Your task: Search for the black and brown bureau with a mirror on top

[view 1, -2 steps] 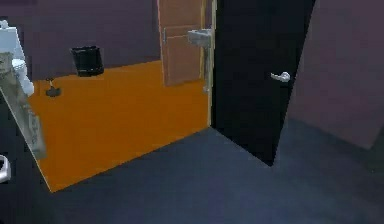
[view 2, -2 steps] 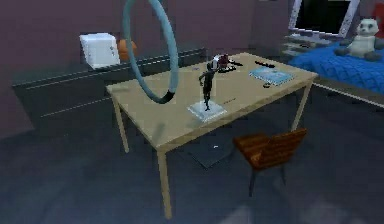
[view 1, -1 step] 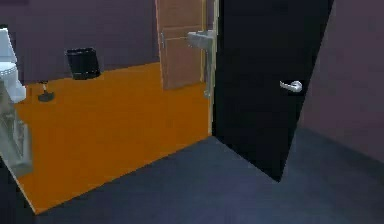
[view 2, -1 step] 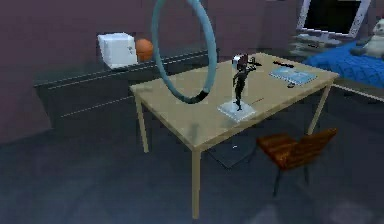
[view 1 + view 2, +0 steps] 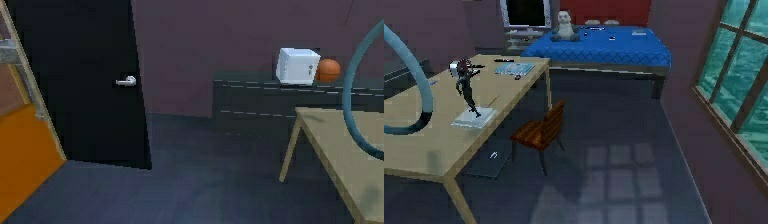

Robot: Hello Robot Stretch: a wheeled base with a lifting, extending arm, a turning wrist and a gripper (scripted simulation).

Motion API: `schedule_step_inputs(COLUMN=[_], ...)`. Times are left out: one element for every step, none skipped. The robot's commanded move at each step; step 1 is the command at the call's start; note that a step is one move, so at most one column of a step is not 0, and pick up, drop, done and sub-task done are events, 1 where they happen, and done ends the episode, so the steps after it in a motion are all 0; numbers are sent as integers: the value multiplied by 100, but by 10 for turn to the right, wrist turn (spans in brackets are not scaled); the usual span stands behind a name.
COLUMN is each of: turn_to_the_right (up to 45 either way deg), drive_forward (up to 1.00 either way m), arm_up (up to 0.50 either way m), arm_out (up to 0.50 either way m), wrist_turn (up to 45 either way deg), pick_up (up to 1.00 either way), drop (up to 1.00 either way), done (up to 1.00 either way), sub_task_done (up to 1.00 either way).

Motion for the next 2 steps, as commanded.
schedule_step_inputs(turn_to_the_right=[120,0], drive_forward=[0,100], arm_up=[0,0], arm_out=[0,0], wrist_turn=[0,0], pick_up=[0,0], drop=[0,0], done=[0,0], sub_task_done=[0,0])
